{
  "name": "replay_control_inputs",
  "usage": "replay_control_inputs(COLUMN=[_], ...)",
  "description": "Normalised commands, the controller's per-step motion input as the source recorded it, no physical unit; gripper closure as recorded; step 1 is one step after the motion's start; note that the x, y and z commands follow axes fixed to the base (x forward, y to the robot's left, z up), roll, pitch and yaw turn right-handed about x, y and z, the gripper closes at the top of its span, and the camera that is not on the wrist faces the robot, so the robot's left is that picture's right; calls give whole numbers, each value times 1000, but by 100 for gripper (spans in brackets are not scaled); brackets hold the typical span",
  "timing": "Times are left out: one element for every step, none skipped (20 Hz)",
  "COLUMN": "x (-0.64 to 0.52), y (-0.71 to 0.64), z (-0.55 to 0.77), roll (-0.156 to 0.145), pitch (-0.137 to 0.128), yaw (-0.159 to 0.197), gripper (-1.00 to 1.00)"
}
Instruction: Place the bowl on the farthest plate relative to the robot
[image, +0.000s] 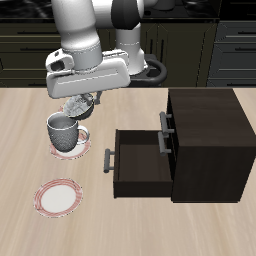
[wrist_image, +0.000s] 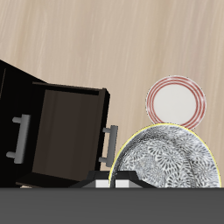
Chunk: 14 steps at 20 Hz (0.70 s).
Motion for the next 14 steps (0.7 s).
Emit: replay_control_inputs(x=[16, -36, -8, -4, -37, 36, -16, -51, -4, 3, -6, 37, 28, 20], y=[42, 32, 97, -194, -17, -63, -175, 33, -175, 24, -54, -126, 32, -206], z=[98, 32, -43, 166, 34, 121, 125, 126, 111, 100, 101, 161, 118, 334], roll=[-18, 8, 113, -138, -2, 79, -78, 35, -78, 24, 20, -61, 51, -57], pitch=[-19, -23, 114, -83, 34, 37, -5, -47, -11, -25, -16, -15, 1, -40], yaw=[71, -83, -106, 38, -148, -98, -104, 34, -39, -2, 20, -22, 48, -42], gripper=[100, 100, 100, 100, 100, 100, 100, 100, 100, 100, 100, 100, 100, 100])
